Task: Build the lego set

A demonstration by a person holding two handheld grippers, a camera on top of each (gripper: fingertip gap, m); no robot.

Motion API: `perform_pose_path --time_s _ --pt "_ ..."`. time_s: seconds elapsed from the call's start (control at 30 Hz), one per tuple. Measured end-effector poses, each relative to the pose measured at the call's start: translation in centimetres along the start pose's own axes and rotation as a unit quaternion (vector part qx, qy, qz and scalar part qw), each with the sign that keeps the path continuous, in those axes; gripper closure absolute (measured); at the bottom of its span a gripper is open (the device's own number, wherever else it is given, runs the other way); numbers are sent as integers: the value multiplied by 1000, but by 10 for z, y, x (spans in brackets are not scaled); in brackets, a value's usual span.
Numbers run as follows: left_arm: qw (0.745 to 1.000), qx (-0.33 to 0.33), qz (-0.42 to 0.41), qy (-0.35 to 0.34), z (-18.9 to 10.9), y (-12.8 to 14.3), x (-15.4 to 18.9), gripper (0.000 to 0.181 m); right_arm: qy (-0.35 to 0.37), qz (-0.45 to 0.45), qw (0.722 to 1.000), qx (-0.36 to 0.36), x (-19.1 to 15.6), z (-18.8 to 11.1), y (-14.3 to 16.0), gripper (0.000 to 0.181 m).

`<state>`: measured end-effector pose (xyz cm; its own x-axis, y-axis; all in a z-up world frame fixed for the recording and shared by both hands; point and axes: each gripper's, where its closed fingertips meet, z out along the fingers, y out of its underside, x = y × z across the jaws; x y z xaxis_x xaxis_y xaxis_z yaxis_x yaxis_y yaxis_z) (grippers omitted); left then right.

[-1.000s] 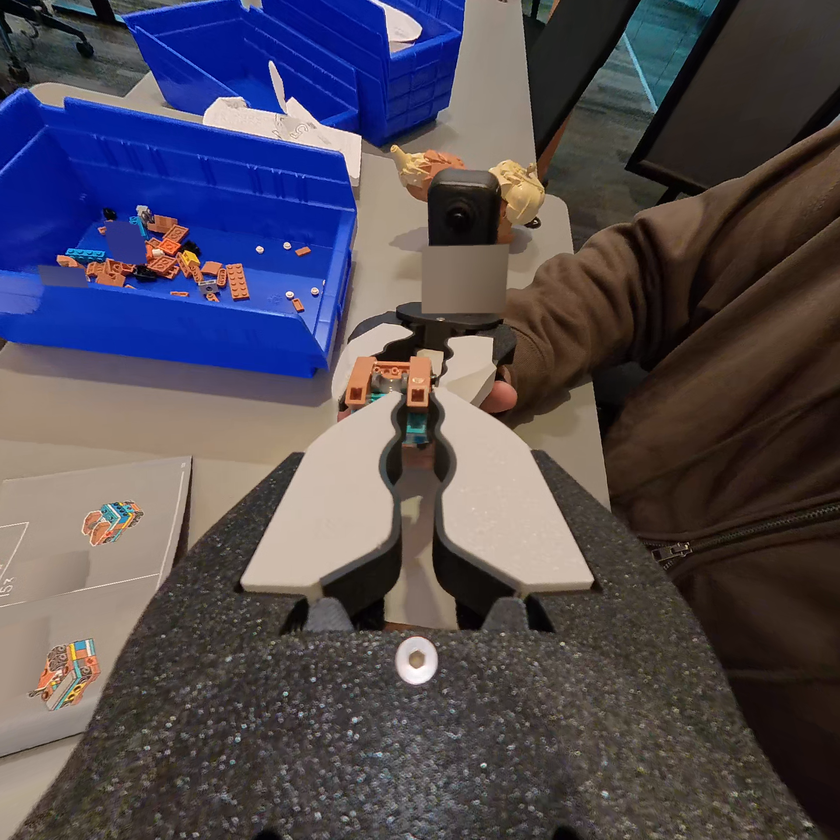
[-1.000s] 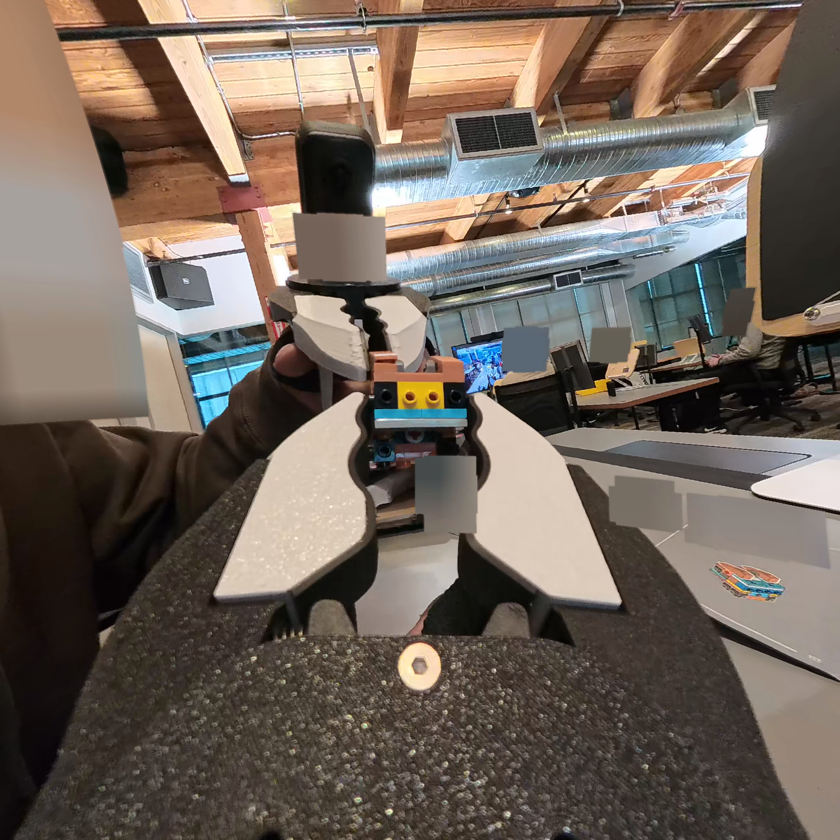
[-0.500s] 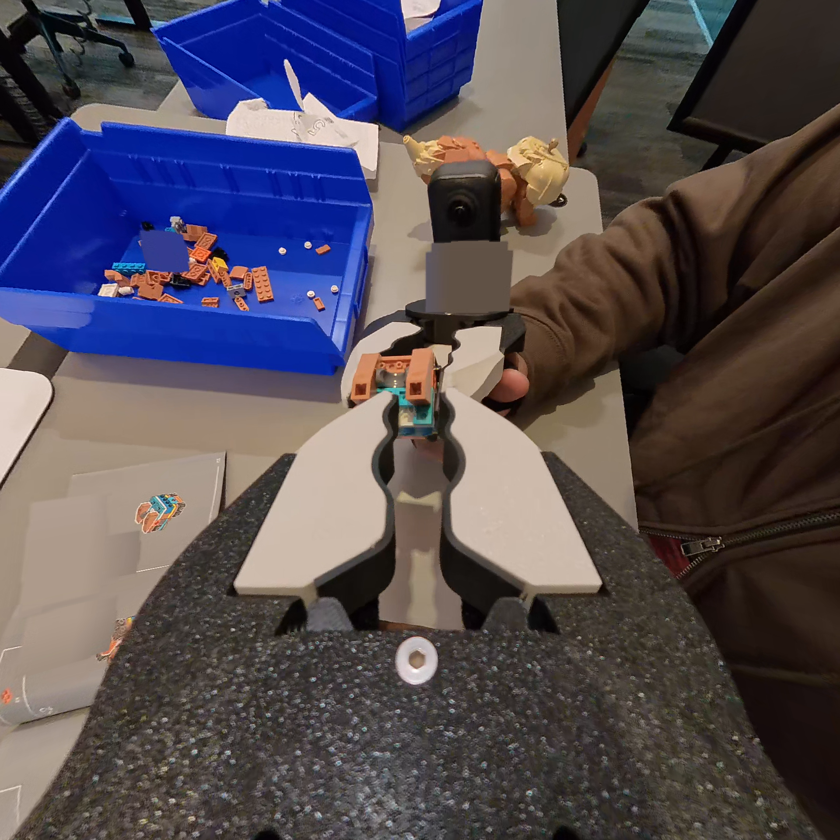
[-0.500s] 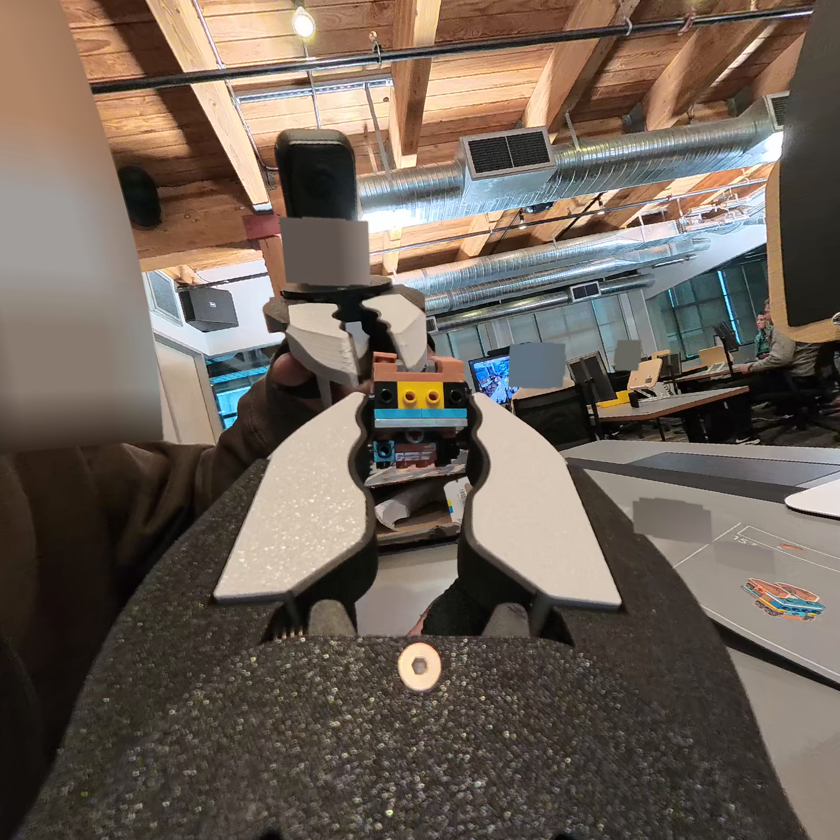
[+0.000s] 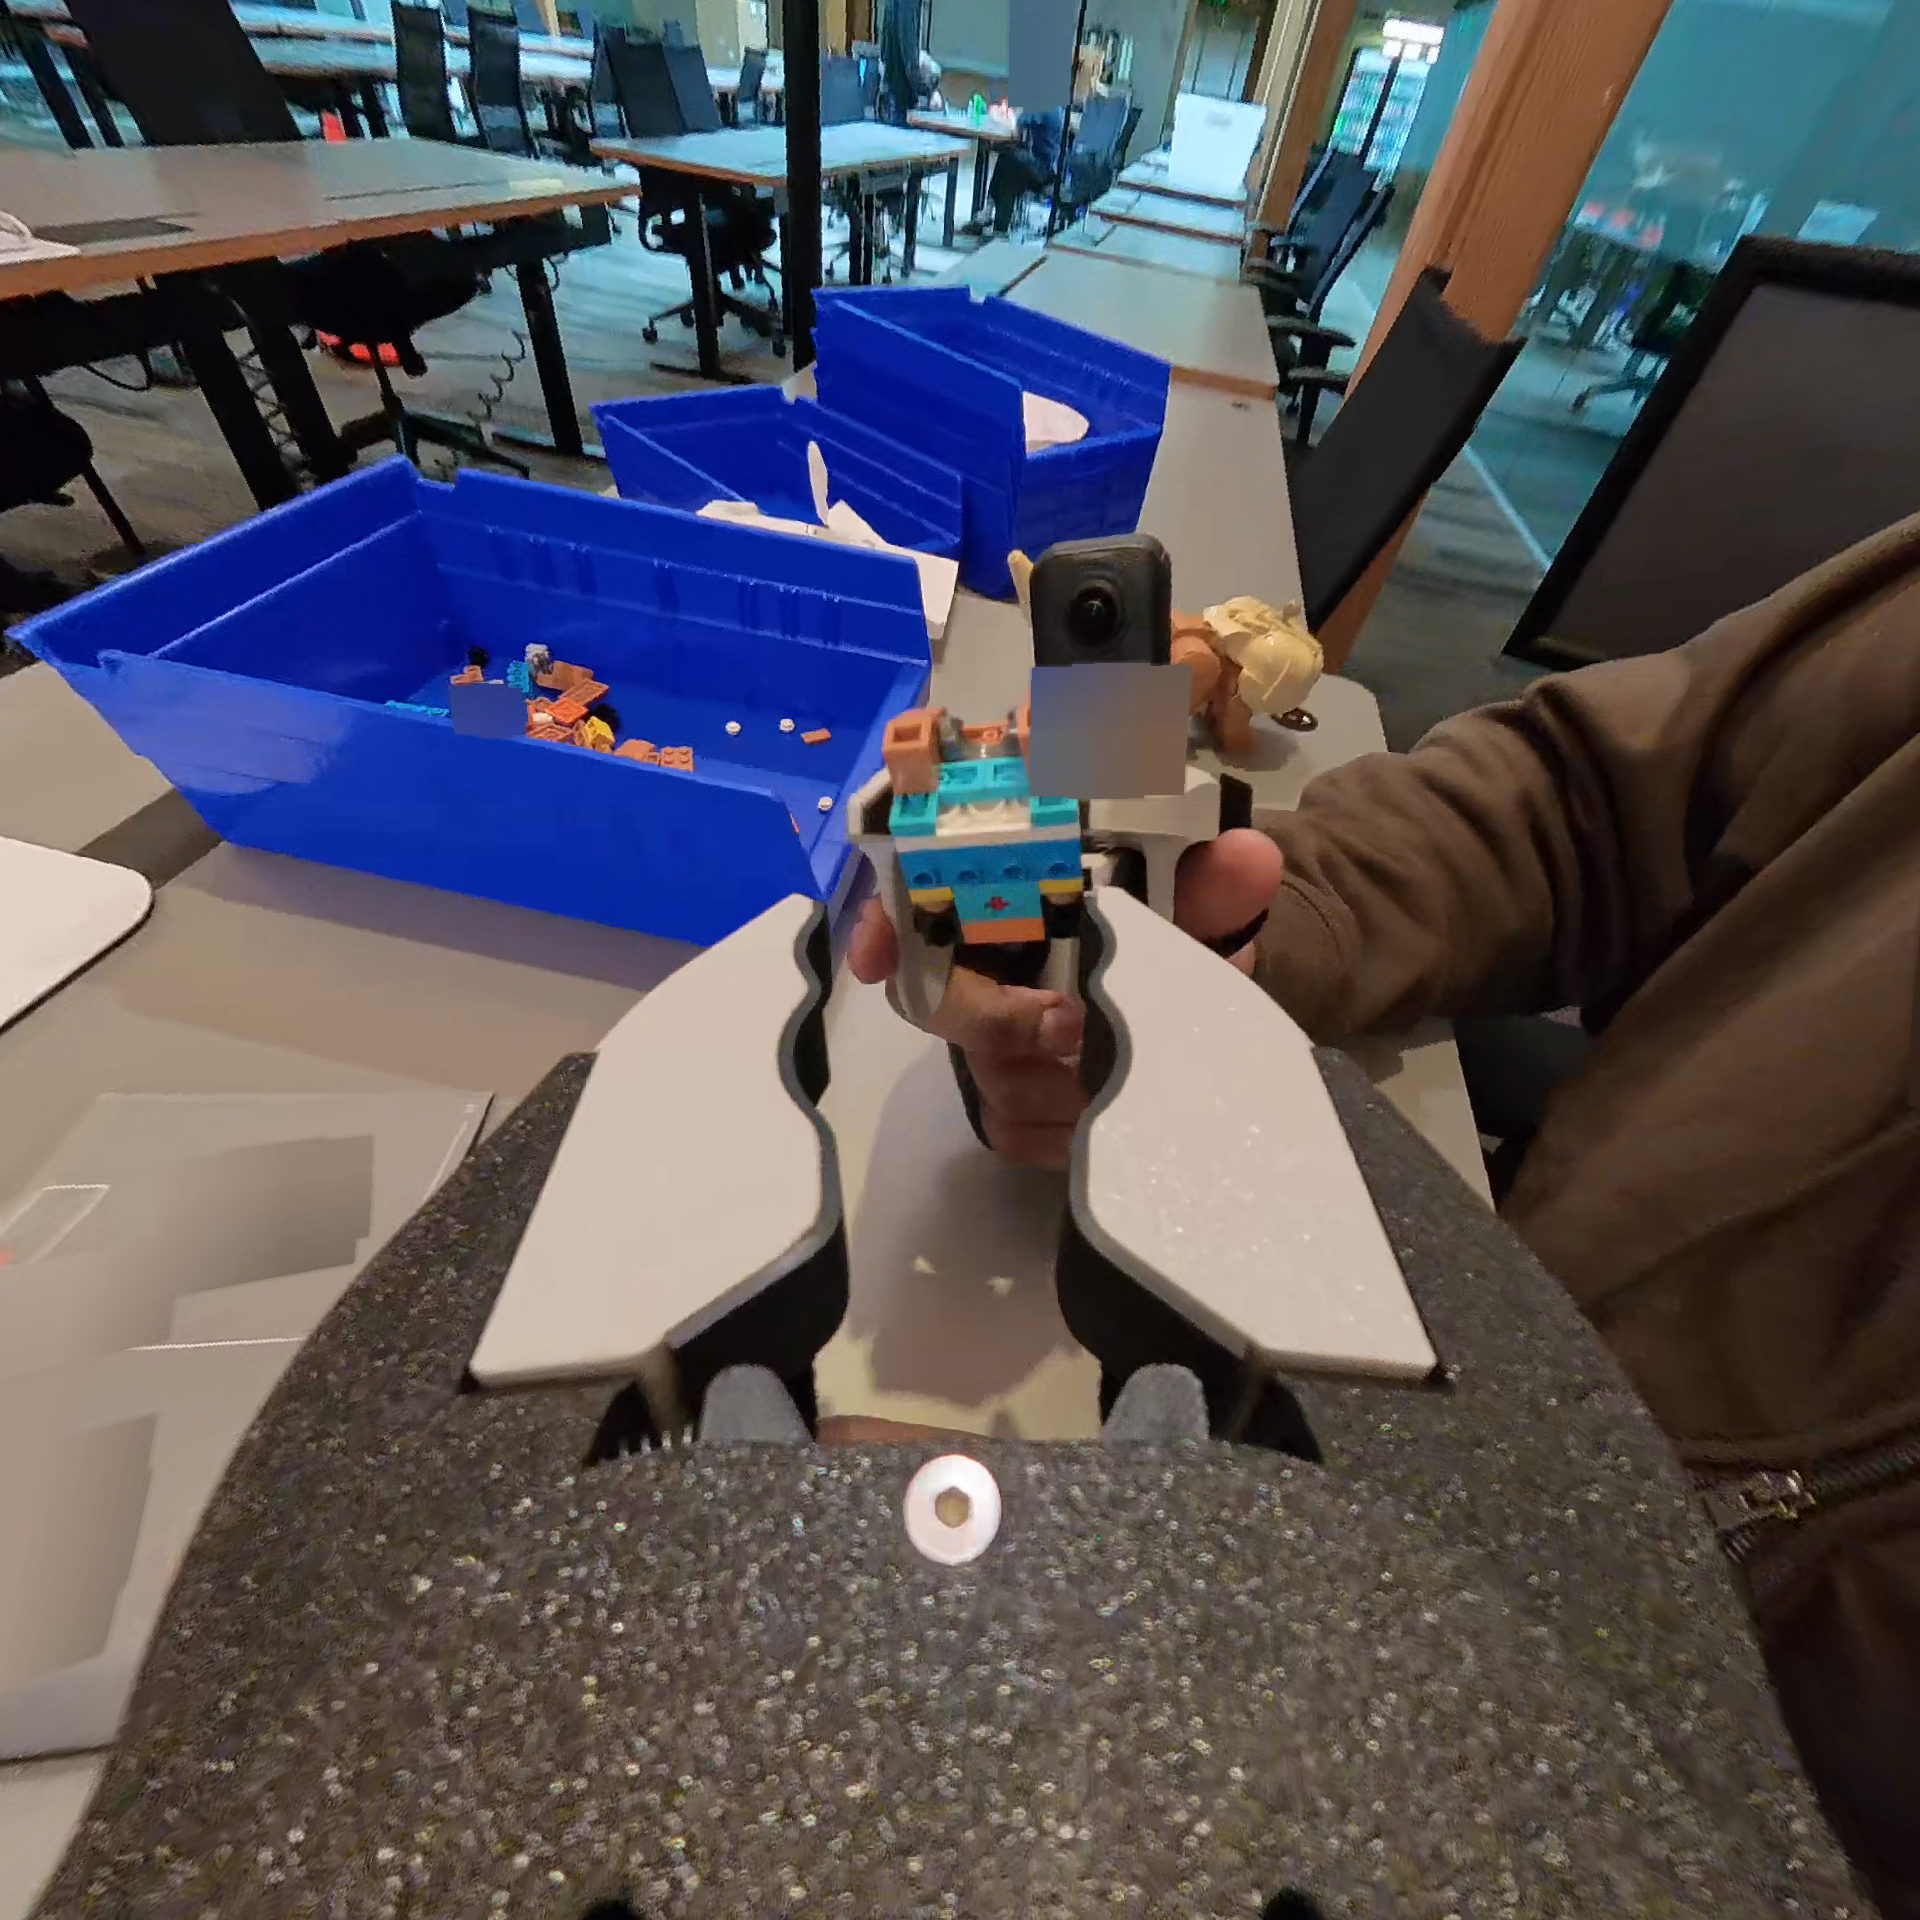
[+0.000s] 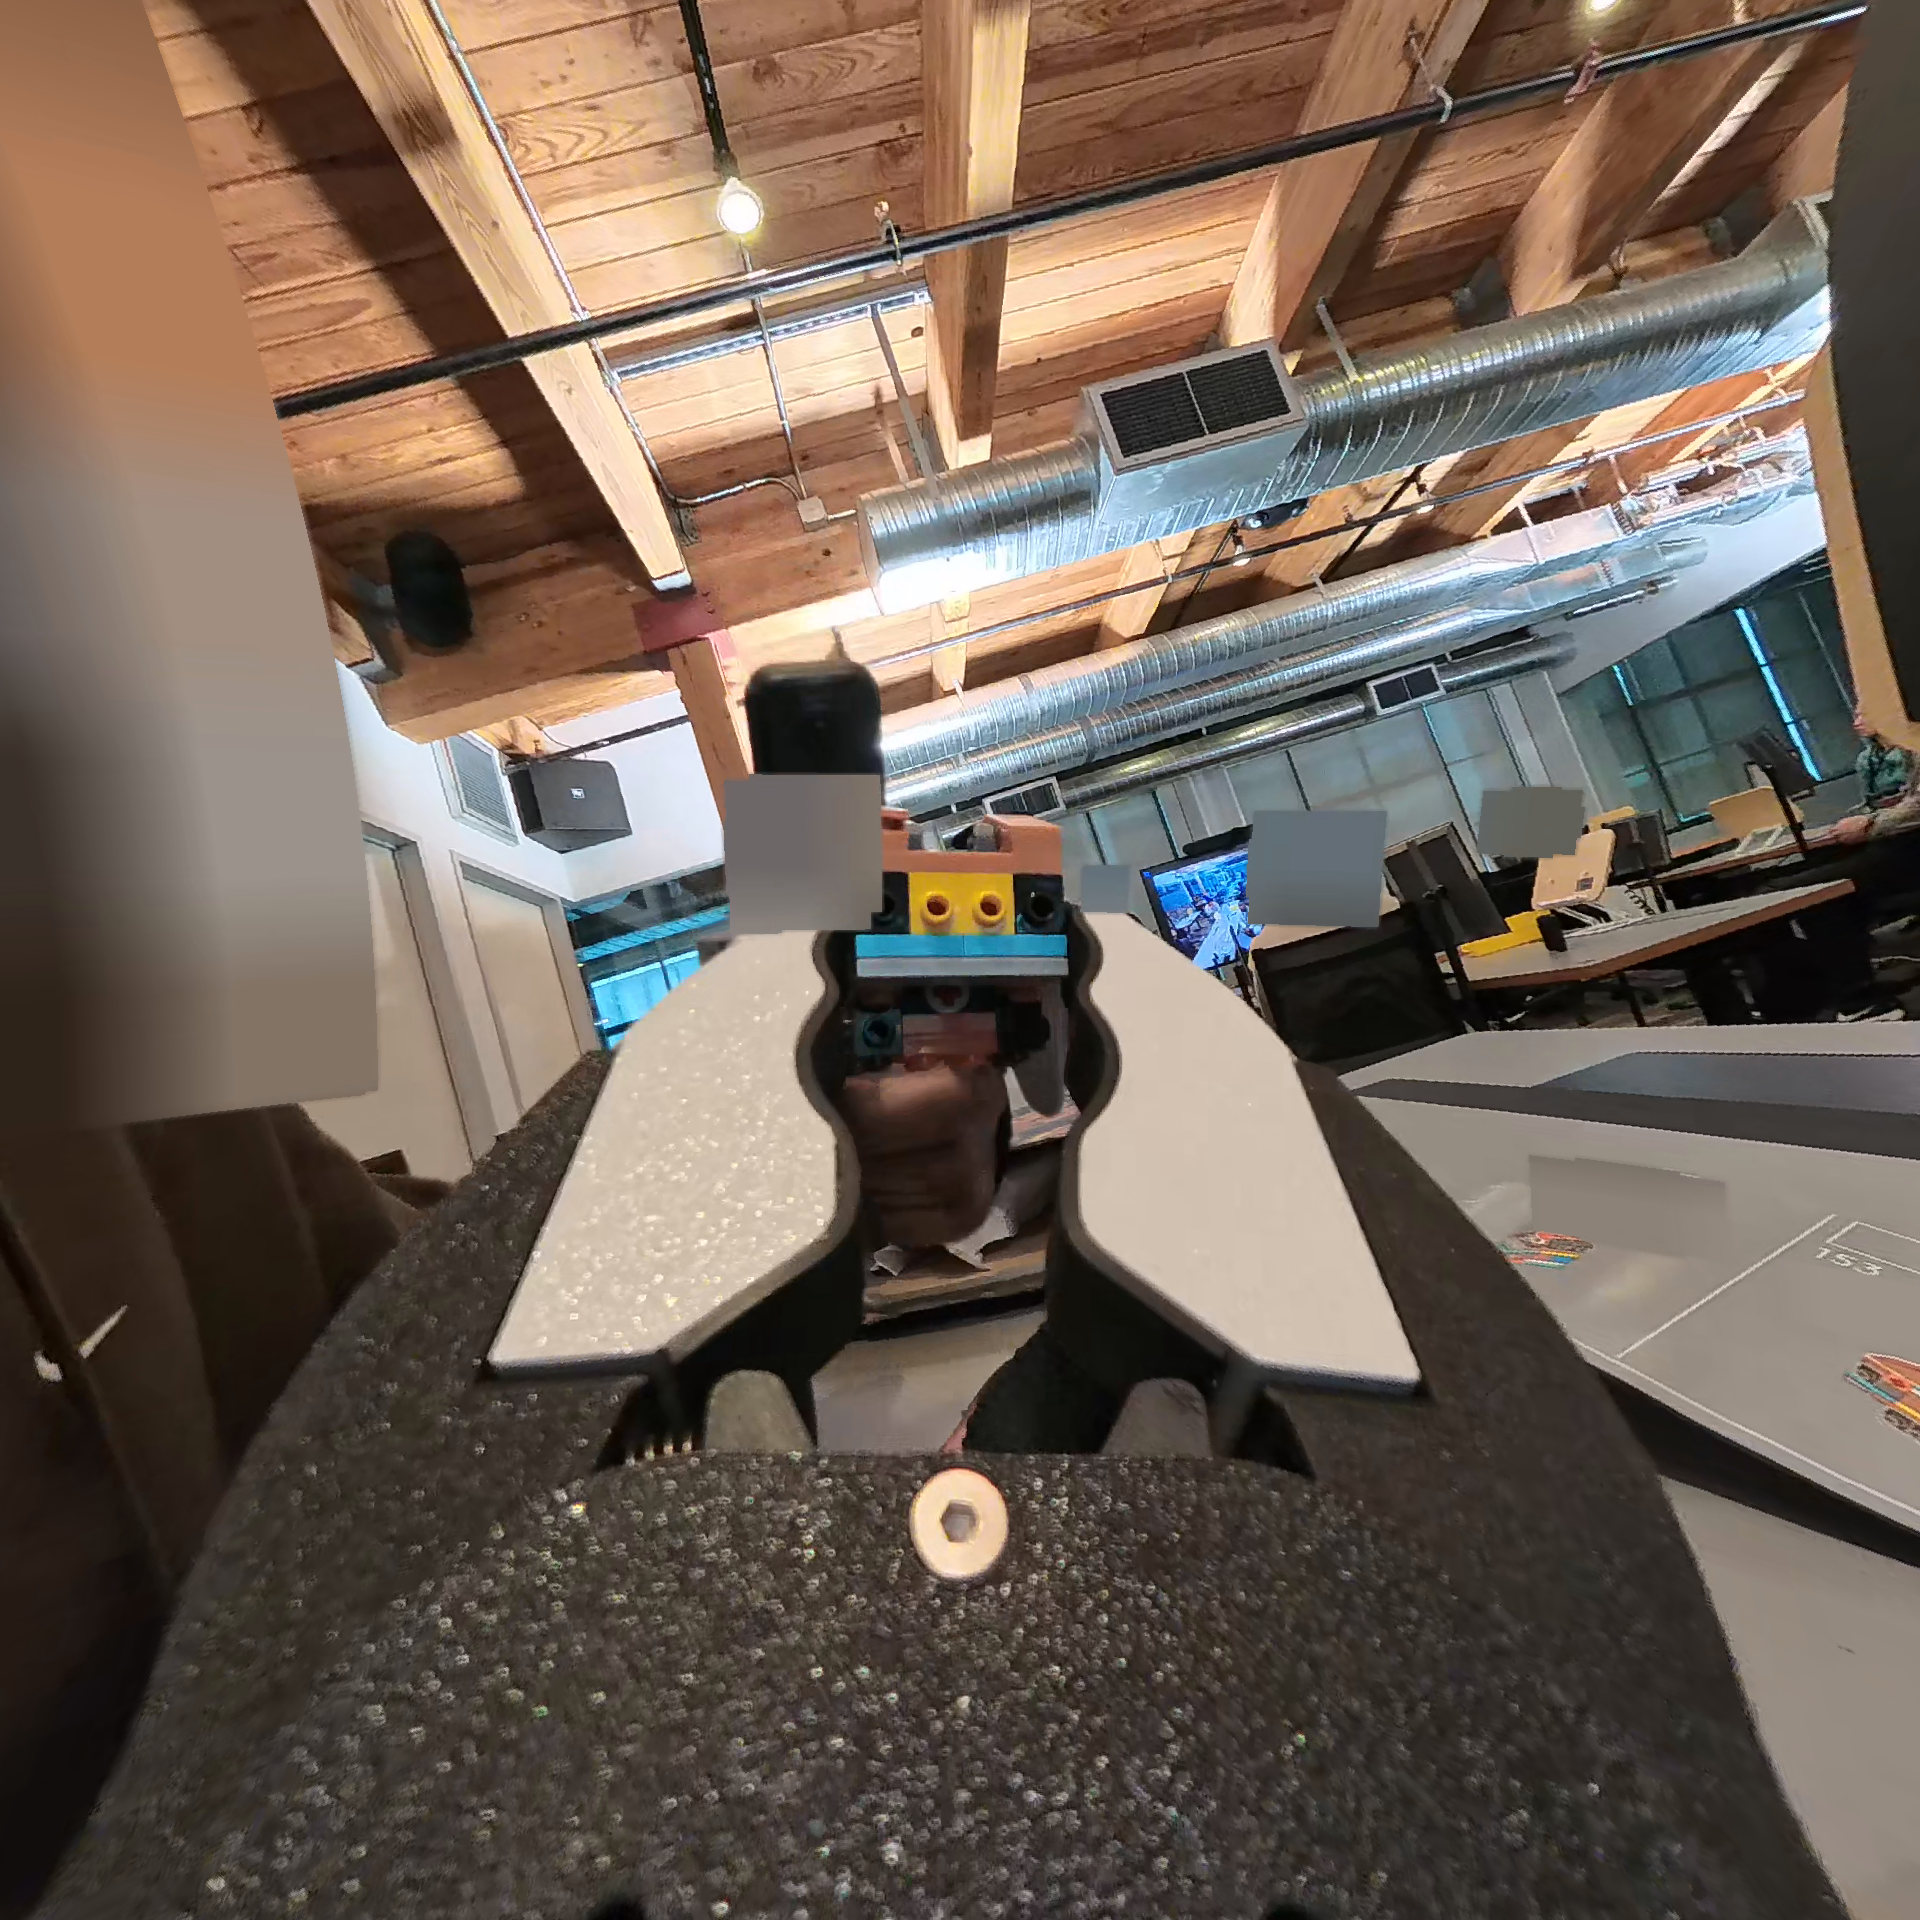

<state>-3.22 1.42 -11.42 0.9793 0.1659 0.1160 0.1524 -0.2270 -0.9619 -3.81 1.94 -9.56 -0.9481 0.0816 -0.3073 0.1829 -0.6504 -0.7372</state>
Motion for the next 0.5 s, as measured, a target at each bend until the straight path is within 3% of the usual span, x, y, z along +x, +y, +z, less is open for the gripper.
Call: perform_pose_path --time_s 0.2,0.5 --pt "998 50 -32 22 5 0 0 136 -1 6 1000 6 0 0 -1 142" --pt "995 56 -56 53 9 5 4 135 4 12 1000 4 3 1 2 142"
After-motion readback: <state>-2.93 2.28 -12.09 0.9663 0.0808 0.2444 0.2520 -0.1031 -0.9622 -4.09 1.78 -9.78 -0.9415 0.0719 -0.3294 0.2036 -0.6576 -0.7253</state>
